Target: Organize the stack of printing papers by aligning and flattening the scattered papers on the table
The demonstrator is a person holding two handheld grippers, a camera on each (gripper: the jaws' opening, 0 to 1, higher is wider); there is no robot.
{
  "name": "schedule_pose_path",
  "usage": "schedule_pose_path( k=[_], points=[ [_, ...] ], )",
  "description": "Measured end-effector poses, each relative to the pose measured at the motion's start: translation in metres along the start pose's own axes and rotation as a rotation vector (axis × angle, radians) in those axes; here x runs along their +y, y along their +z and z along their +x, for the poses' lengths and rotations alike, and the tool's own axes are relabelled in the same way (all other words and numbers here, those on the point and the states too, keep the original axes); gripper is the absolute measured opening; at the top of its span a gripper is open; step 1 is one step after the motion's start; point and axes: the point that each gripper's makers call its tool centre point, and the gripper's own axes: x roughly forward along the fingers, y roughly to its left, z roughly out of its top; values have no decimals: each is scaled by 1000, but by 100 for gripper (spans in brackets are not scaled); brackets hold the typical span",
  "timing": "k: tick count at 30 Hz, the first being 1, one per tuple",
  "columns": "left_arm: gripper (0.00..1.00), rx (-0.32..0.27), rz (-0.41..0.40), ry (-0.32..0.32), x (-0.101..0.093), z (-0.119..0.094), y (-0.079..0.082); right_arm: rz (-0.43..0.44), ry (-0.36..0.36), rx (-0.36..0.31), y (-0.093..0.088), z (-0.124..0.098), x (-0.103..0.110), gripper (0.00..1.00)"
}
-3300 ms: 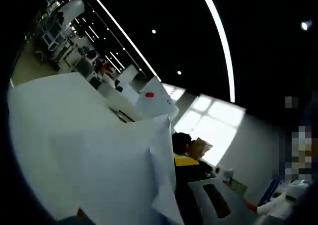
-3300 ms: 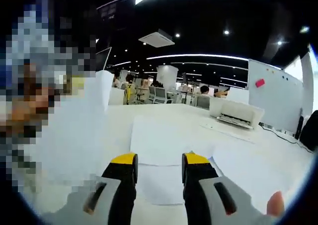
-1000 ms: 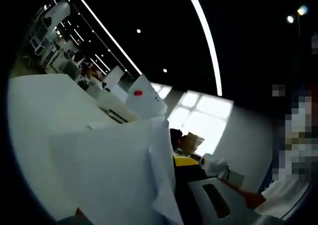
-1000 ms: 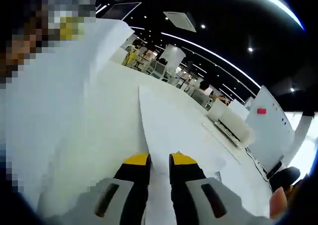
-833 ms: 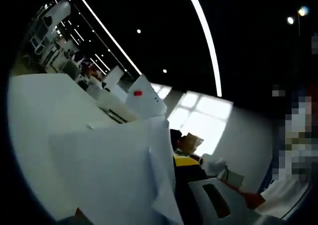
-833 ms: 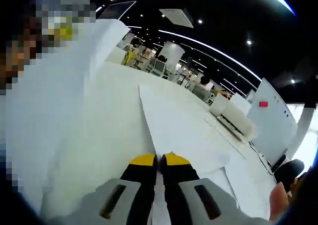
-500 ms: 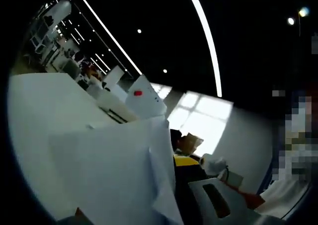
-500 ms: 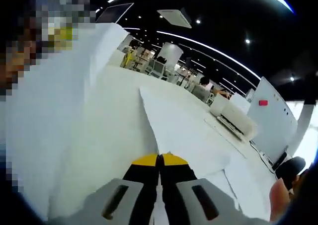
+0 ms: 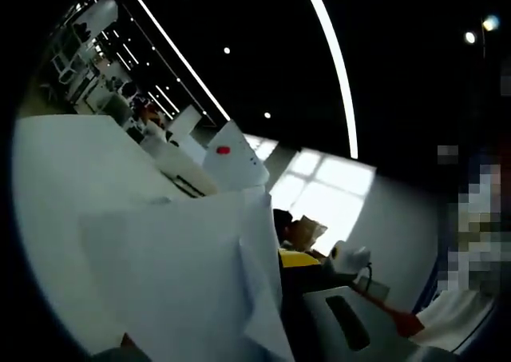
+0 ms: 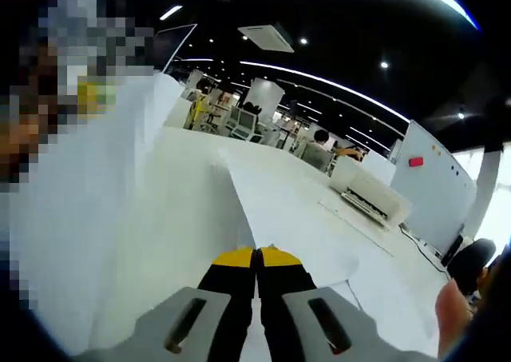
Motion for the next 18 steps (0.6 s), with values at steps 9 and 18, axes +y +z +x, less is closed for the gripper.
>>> schedule_pose_path(
  k=[9, 18],
  points=[
    [6, -1, -11, 9, 1, 0, -1, 29, -15, -52, 20, -18, -14, 0],
    [6, -14, -34, 12, 0, 0, 0, 113, 22, -113, 44, -38, -39, 0]
  ],
)
